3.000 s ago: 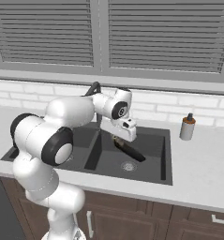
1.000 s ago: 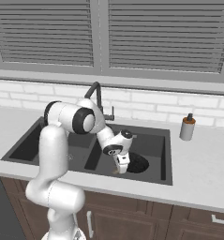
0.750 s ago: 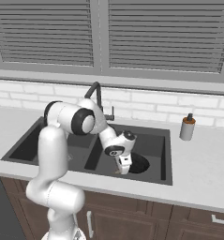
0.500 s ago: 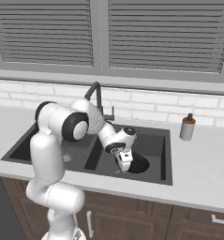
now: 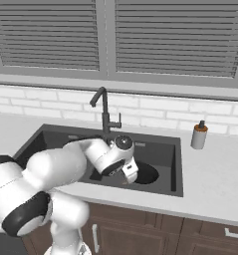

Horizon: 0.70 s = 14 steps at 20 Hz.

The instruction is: Pick the pan and sponge and place them into the sink. Then turn on the water.

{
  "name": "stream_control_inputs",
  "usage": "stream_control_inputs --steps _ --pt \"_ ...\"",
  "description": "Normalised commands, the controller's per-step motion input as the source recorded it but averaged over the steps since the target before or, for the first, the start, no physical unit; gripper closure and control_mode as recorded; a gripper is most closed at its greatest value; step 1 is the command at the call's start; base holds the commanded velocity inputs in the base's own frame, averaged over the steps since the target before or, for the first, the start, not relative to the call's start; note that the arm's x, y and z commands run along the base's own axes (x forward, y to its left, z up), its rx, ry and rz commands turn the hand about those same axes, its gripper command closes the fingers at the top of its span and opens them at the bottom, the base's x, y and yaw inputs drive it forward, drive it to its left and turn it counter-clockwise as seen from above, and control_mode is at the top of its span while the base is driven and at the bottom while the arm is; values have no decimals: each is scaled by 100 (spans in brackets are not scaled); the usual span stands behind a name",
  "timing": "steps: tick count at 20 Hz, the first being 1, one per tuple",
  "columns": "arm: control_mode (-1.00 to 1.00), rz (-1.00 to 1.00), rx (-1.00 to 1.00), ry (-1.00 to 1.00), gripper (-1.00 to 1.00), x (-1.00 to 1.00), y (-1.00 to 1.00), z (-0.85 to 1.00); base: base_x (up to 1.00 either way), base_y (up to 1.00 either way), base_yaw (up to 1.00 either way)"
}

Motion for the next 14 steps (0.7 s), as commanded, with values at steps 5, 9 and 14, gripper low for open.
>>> stream_control_inputs --steps 5,9,14 --pt "-100 20 -26 -21 -100 -100 7 100 0 0 0" --pt "-100 26 -28 0 -100 -95 16 100 0 0 0" --pt "-100 30 -19 7 -100 -73 9 100 0 0 0"
